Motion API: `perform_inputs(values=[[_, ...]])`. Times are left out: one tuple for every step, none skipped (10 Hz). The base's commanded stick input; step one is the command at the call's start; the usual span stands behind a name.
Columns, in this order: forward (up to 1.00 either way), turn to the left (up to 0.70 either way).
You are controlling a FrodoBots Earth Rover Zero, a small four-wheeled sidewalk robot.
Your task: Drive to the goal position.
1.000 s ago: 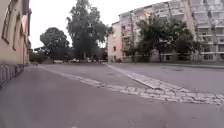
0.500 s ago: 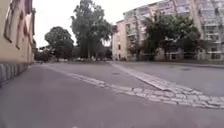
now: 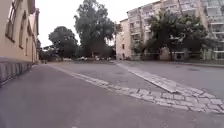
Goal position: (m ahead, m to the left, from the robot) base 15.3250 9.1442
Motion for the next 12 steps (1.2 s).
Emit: perform_inputs(values=[[0.45, 0.27], [0.45, 0.27], [0.45, 0.27], [0.45, 0.27], [0.45, 0.27], [0.45, 0.27], [0.45, 0.27], [0.45, 0.27], [0.45, 0.27], [0.45, 0.27], [0.45, 0.27], [0.45, 0.27]])
